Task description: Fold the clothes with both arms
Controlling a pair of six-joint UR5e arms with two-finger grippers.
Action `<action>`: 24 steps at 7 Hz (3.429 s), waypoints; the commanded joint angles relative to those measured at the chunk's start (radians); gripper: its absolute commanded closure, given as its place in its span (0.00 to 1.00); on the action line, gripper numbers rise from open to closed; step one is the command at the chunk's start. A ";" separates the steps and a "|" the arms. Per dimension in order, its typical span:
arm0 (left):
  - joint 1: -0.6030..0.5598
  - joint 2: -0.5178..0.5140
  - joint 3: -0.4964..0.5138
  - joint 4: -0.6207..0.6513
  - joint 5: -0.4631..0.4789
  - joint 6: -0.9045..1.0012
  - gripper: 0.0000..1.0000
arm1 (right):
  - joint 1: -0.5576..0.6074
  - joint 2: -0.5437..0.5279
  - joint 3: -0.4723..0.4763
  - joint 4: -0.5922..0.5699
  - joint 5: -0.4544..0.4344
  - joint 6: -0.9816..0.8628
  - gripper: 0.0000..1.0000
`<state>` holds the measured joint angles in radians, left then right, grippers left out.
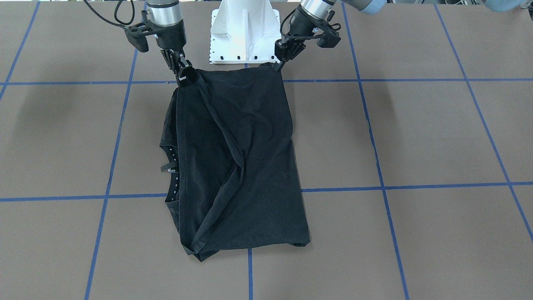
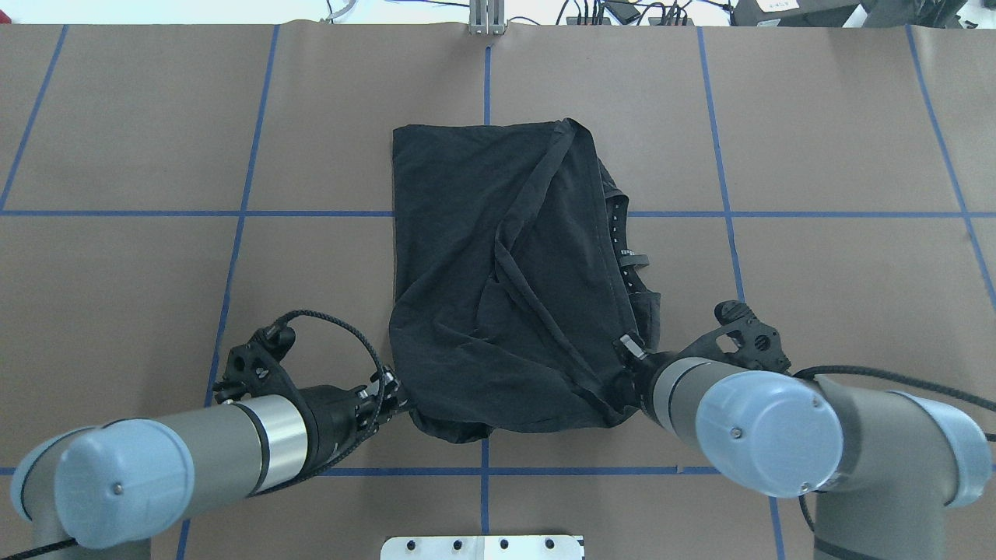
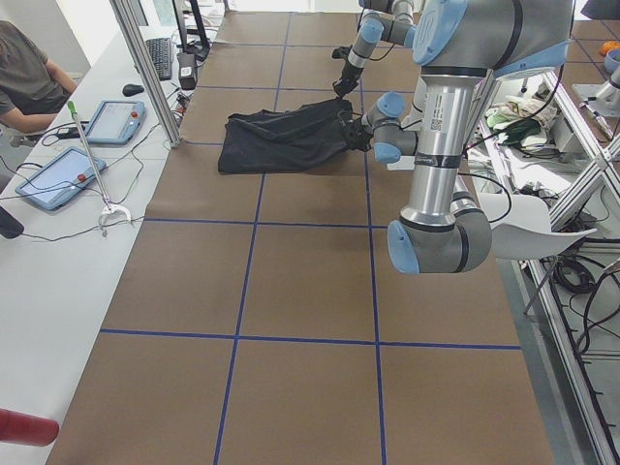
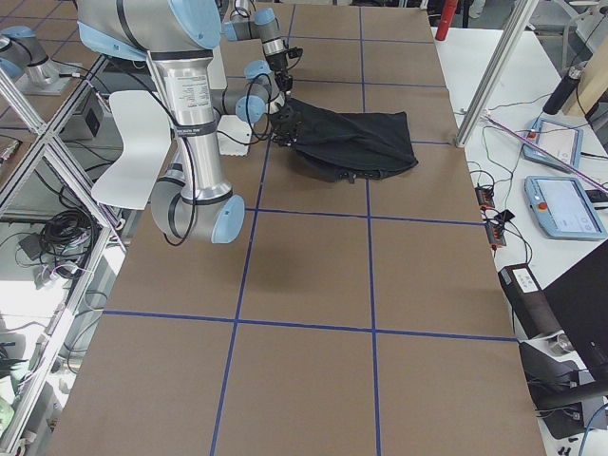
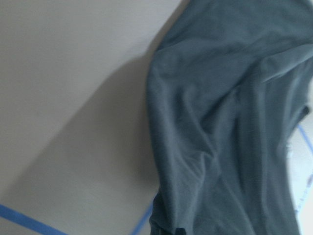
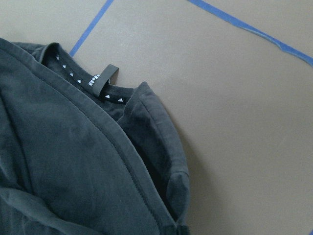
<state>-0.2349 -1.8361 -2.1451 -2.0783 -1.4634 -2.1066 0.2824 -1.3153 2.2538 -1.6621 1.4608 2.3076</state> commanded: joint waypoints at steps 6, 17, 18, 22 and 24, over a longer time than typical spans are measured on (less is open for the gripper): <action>-0.530 -0.444 0.732 -0.105 -0.244 0.289 0.98 | 0.501 0.523 -0.800 0.129 0.398 -0.417 1.00; -0.898 0.076 0.470 -0.226 -0.643 1.554 0.01 | 0.932 0.017 -0.660 0.347 0.724 -1.465 0.00; -1.013 0.157 0.476 -0.224 -0.684 1.802 0.01 | 1.027 -0.067 -0.662 0.351 0.809 -1.678 0.00; -1.316 0.219 0.484 0.103 -0.843 2.289 0.01 | 1.218 -0.239 -0.672 0.305 0.940 -2.267 0.00; -1.319 0.232 0.478 0.256 -0.851 2.294 0.01 | 1.248 -0.188 -0.669 0.079 0.928 -2.437 0.00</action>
<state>-1.5434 -1.6120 -1.6602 -1.9343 -2.3009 0.1732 1.5090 -1.5344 1.5828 -1.4574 2.3934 -0.0204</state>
